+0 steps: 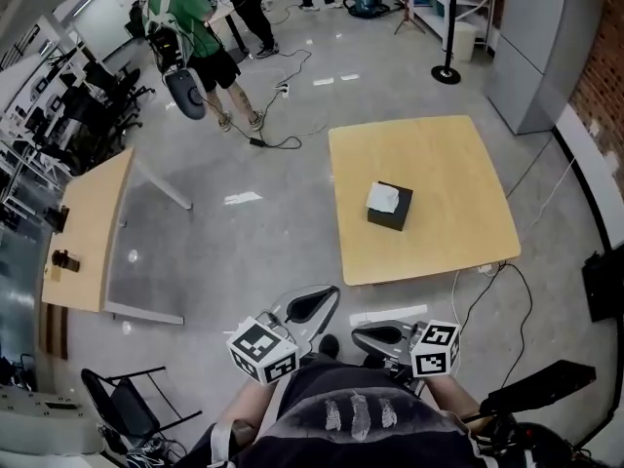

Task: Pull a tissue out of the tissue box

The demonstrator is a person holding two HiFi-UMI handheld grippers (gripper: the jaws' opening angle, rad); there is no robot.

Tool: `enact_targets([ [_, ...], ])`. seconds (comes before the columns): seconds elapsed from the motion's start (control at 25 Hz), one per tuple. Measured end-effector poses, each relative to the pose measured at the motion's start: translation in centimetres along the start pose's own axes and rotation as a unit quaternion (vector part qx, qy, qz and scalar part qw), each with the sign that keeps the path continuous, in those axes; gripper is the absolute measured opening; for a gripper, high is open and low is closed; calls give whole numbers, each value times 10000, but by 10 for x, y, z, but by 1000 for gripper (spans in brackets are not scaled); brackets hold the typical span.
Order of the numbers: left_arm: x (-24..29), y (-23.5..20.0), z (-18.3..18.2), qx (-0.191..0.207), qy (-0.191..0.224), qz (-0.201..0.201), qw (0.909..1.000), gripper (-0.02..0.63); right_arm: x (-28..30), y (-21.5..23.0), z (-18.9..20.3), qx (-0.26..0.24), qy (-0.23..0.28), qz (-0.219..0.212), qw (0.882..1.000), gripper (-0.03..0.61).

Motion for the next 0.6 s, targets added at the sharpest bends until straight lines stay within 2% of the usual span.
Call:
enact_targets([
  [0.2,23,-10,-2,-67,-80,99,9999,2,-7,15,1,-43,-41,242,9997,-2],
  [0.48,62,-29,-18,-105,-151,639,9978,2,-24,40,-18,-70,35,957,9954,-2],
  [0.6,70,-42,-32,-96,-86,796,9967,2,-18,51,-25,-17,1,1079,9942,-2],
])
Point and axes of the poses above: the fingertips, and each gripper's own axes: x forward along the fingers, y to its right, z out of its underside, the point moved 9 cm from there along -x, backward along the fingers, and after that the axes turned 15 degrees about -x, right-handed, at the moved point
